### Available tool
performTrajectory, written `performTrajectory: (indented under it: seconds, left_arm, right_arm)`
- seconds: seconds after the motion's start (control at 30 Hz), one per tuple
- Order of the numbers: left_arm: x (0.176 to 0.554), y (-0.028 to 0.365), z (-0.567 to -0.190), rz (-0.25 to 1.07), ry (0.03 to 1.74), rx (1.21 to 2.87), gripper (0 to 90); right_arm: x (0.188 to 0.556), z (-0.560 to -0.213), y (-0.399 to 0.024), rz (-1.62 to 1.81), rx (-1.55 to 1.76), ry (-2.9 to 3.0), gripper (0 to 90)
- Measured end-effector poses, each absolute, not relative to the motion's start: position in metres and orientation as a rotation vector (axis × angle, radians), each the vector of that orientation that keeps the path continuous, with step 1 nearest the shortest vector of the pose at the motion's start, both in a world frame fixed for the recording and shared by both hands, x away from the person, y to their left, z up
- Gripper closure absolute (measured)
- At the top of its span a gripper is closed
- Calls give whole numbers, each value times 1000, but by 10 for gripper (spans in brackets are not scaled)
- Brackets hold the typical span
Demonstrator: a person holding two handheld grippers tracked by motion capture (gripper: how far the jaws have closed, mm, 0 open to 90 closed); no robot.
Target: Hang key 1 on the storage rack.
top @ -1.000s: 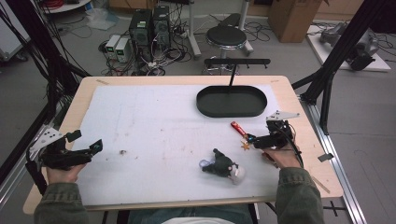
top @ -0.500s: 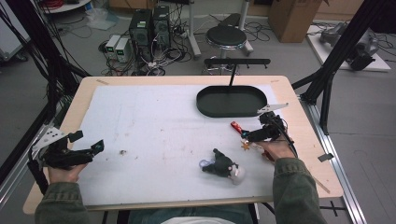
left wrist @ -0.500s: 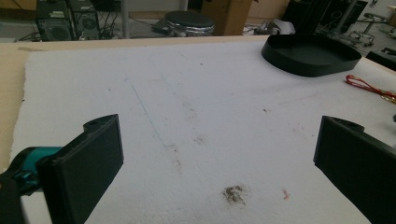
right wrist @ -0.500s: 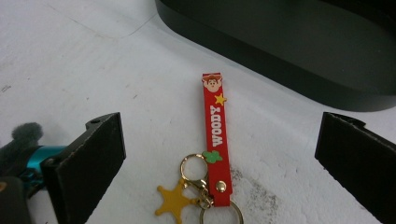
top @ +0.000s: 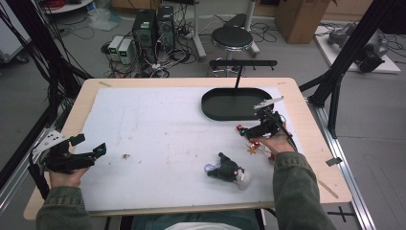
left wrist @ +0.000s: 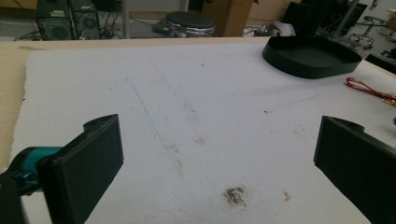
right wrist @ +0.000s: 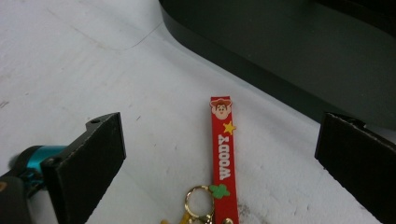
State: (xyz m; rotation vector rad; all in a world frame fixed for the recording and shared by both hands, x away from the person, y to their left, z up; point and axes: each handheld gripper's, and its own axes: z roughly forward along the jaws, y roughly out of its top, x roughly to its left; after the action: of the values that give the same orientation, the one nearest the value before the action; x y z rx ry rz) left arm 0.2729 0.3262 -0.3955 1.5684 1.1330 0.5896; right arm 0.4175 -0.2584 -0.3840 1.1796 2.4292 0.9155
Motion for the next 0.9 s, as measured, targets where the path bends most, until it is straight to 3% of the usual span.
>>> performTrajectory:
  seconds: [0.17, 0.4, 0.53, 0.7, 0.73, 0.8, 0.9]
  left_arm:
    - [274, 325, -396, 580, 1129, 1575, 18]
    - [273, 326, -396, 593, 1130, 1566, 19]
    - [274, 327, -396, 592, 1130, 1571, 19]
    - [274, 328, -396, 602, 1135, 1564, 18]
    - [273, 328, -396, 605, 1137, 1560, 19]
    - [274, 328, -397, 602, 1137, 1559, 19]
    - [274, 328, -397, 598, 1134, 1566, 18]
  right_arm:
    - [430, -389, -254, 880, 1215, 2467, 8]
    - [451, -404, -237, 722, 1264, 2582, 78]
    - [457, -411, -235, 688, 1285, 2629, 240]
    - [459, -414, -237, 657, 1328, 2639, 338]
    - [459, -414, -238, 639, 1347, 2634, 415]
    - [459, -414, -239, 629, 1339, 2638, 439]
    - [459, -414, -241, 611, 1340, 2641, 557]
